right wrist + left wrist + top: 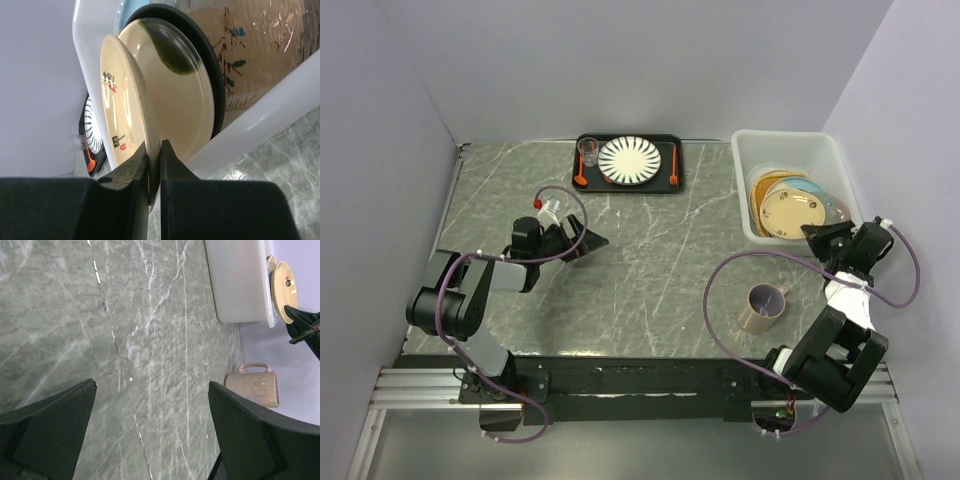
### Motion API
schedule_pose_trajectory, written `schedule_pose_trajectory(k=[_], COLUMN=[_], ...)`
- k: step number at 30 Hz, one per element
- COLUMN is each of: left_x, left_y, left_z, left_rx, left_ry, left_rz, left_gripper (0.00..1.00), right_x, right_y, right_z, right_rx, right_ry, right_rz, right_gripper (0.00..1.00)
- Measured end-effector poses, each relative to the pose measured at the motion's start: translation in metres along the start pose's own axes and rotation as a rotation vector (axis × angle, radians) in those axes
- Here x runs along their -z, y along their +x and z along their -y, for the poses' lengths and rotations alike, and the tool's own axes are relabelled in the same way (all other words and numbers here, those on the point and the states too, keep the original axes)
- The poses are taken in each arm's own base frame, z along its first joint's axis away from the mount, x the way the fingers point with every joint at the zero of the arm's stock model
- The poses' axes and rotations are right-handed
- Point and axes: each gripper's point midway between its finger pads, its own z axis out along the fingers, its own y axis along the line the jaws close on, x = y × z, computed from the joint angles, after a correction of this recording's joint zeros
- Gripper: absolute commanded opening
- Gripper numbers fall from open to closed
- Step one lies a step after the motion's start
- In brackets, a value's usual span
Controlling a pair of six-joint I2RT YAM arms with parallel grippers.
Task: Place the plates into the plastic bin on the countertop
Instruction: Place the plate in the plastic bin, then reset both arms
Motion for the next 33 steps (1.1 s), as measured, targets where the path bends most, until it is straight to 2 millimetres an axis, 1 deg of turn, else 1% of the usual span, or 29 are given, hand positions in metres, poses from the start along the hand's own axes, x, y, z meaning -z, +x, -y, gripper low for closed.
schedule_pose_trajectory(k=[3,5,6,7,9,10,11,13,14,15,16,17,18,21,25,30,33], left_x=[0.0,0.0,0.0,0.0,0.0,0.0,0.0,0.0,0.0,0.0,0.0,0.0,0.0,0.0,0.0,0.0,-0.001], left_y=[0.0,0.0,0.0,0.0,0.0,0.0,0.0,0.0,0.0,0.0,0.0,0.0,0.0,0.0,-0.001,-0.002,-0.002], left_z=[0.0,0.0,0.0,0.0,0.001,0.001,0.001,0.001,0.001,0.001,0.001,0.001,0.001,0.001,0.003,0.007,0.007], left_rx=[0.0,0.0,0.0,-0.001,-0.001,-0.001,-0.001,-0.001,-0.001,-0.002,-0.002,-0.002,-0.002,-0.004,-0.009,-0.022,-0.02], left_ry=[0.0,0.001,0.001,0.002,0.003,0.004,0.004,0.003,0.003,0.004,0.004,0.004,0.004,0.007,0.017,0.039,0.039], left_rz=[0.0,0.0,0.0,0.0,-0.001,-0.001,-0.001,-0.001,-0.001,-0.001,-0.001,-0.001,-0.001,-0.001,0.0,0.003,0.002], left_gripper=[0.99,0.99,0.99,0.99,0.99,0.99,0.99,0.99,1.0,0.99,0.99,0.99,0.99,0.99,0.99,0.99,0.99], right_x=[-0.002,-0.004,-0.005,-0.006,-0.008,-0.009,-0.01,-0.012,-0.012,-0.012,-0.011,-0.01,-0.009,-0.004,0.011,0.025,0.025], right_y=[-0.002,-0.002,-0.001,-0.001,0.0,0.0,0.0,-0.004,-0.008,-0.011,-0.014,-0.022,-0.024,-0.025,-0.028,-0.031,-0.022], right_z=[0.0,0.001,0.002,0.004,0.006,0.008,0.008,0.004,-0.003,-0.007,-0.015,-0.02,-0.02,-0.015,-0.014,-0.026,-0.035], right_rx=[-0.005,-0.006,-0.007,-0.009,-0.018,-0.019,-0.024,-0.033,-0.023,-0.014,-0.013,0.013,0.024,0.023,0.031,0.071,0.113], right_ry=[-0.004,-0.003,-0.001,0.002,0.008,0.01,0.009,-0.009,-0.037,-0.052,-0.084,-0.089,-0.087,-0.058,-0.022,-0.028,-0.035], right_rz=[0.004,0.004,0.002,-0.001,-0.006,-0.008,-0.007,0.003,0.014,0.025,0.034,0.065,0.077,0.106,0.159,0.215,0.209], right_gripper=[0.01,0.06,0.1,0.2,0.3,0.41,0.56,0.74,0.97,1.0,1.0,1.0,1.0,1.0,1.0,1.0,1.0])
